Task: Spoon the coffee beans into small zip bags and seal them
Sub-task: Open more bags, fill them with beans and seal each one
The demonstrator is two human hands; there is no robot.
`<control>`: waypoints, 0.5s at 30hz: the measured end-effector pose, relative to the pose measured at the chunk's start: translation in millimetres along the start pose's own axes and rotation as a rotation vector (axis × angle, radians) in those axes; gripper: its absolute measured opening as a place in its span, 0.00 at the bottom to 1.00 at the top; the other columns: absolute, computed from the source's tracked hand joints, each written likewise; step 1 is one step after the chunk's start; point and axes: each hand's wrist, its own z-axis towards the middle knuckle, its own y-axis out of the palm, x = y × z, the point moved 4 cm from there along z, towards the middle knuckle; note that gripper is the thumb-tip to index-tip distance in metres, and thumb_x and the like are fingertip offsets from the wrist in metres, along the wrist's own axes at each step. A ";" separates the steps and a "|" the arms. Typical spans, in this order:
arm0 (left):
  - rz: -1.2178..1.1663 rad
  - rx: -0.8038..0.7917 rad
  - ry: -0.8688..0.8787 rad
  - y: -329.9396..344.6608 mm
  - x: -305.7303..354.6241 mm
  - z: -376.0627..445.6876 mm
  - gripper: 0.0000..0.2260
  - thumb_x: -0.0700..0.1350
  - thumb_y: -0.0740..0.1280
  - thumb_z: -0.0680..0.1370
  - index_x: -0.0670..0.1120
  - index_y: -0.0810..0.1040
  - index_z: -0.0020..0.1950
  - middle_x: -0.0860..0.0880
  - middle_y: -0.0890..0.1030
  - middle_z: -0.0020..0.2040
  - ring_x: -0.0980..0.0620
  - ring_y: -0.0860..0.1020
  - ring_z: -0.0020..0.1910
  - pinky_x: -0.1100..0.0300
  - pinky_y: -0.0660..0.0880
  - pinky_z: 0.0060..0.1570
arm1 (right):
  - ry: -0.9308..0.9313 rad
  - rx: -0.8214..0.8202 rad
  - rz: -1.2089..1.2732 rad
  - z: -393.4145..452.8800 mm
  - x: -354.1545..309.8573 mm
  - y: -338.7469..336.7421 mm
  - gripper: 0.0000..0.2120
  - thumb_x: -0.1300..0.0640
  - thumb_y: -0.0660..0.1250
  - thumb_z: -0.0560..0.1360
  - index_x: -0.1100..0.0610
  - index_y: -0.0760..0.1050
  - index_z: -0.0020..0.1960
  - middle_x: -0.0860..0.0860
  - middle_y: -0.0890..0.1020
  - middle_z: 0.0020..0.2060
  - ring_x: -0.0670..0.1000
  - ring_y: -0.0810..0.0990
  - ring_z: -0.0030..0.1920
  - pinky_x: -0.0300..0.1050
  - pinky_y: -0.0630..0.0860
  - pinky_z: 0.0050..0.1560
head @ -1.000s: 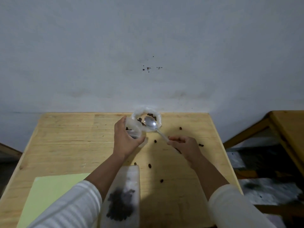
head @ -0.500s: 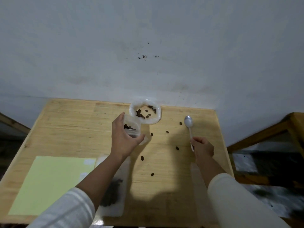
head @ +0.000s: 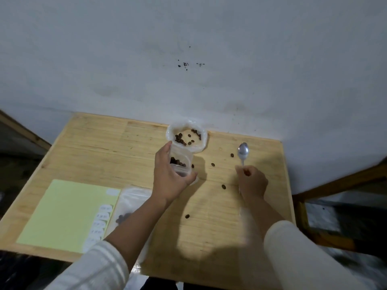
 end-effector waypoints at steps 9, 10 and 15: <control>-0.072 -0.059 0.092 -8.6 30.5 -5.0 0.49 0.55 0.79 0.61 0.48 0.56 0.74 0.57 0.60 0.66 0.63 0.60 0.66 0.77 0.57 0.61 | -0.279 -0.630 0.227 -45.6 -122.5 10.1 0.08 0.51 0.70 0.72 0.54 0.82 0.48 0.45 0.83 0.36 0.42 0.80 0.37 0.38 0.77 0.44; -0.084 -0.074 0.095 -13.1 32.2 -4.1 0.51 0.56 0.79 0.59 0.49 0.56 0.75 0.58 0.60 0.65 0.63 0.60 0.66 0.75 0.57 0.61 | -0.296 -0.600 0.187 -47.0 -130.5 9.5 0.07 0.53 0.69 0.72 0.55 0.83 0.47 0.46 0.82 0.36 0.43 0.80 0.37 0.39 0.77 0.44; -0.116 -0.118 0.079 -49.9 34.3 0.0 0.53 0.55 0.81 0.55 0.49 0.59 0.74 0.56 0.64 0.66 0.61 0.62 0.65 0.68 0.61 0.62 | -0.366 -0.537 0.050 -62.0 -166.6 8.5 0.07 0.56 0.68 0.72 0.57 0.83 0.43 0.50 0.83 0.36 0.47 0.78 0.37 0.41 0.73 0.40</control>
